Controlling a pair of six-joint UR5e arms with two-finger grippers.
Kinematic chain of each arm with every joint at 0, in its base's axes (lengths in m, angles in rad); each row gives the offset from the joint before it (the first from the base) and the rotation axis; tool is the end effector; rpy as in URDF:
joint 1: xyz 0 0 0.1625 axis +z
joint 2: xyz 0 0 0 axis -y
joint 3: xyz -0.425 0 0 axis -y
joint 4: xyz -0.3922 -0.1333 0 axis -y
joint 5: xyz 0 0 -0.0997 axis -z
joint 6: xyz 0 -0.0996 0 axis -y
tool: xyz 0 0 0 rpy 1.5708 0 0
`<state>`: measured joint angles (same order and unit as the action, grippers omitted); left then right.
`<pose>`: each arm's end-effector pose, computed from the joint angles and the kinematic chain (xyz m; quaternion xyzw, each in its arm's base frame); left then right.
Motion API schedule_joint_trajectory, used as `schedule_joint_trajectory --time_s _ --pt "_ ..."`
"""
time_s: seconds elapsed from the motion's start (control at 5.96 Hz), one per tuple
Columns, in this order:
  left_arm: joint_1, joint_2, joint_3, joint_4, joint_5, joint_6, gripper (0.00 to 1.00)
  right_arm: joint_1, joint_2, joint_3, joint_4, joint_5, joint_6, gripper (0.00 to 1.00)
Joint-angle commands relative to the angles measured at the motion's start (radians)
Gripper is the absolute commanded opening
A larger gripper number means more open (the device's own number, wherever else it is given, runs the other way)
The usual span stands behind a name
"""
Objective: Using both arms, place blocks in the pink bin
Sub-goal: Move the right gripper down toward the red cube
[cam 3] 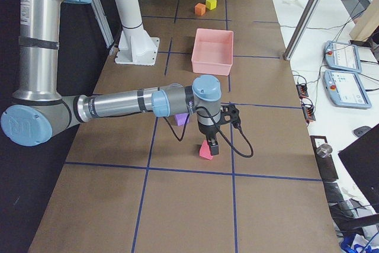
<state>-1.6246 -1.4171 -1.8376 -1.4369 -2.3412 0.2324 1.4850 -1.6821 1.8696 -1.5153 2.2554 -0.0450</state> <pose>-0.0866 -0.4188 0.6118 0.0441 0.3733 0.0787 0.9233 0.0312 -0.4578 0.5627 0.1074 -0.3354 -0.1017 0.9304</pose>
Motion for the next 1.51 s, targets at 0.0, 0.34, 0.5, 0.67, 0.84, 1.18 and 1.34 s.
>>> schedule_joint_trajectory --time_s 0.0,0.34,0.5,0.67,0.84,1.18,1.34 --pt "0.0 0.0 0.0 0.0 -0.001 0.001 1.0 -0.092 0.01 -0.009 0.062 -0.002 0.268 1.0" --pt "0.0 -0.002 0.0 0.0 -0.001 0.001 1.0 -0.137 0.007 -0.053 0.124 -0.005 0.496 0.98" --pt "0.0 -0.002 -0.006 0.0 -0.001 0.001 1.0 -0.156 0.002 -0.134 0.268 -0.005 0.663 0.97" --pt "0.0 -0.002 -0.006 0.0 -0.001 0.001 1.0 -0.216 0.002 -0.258 0.499 -0.013 0.823 0.97" --pt "0.0 -0.002 -0.006 0.0 -0.001 0.001 1.0 -0.26 0.005 -0.283 0.605 -0.054 0.935 0.97" --pt "0.0 0.0 -0.006 0.001 -0.003 0.001 1.0 -0.322 -0.007 -0.282 0.607 -0.129 0.949 0.98" --pt "0.0 0.0 -0.006 0.001 -0.003 0.001 1.0 -0.343 -0.027 -0.286 0.606 -0.158 0.939 0.99"
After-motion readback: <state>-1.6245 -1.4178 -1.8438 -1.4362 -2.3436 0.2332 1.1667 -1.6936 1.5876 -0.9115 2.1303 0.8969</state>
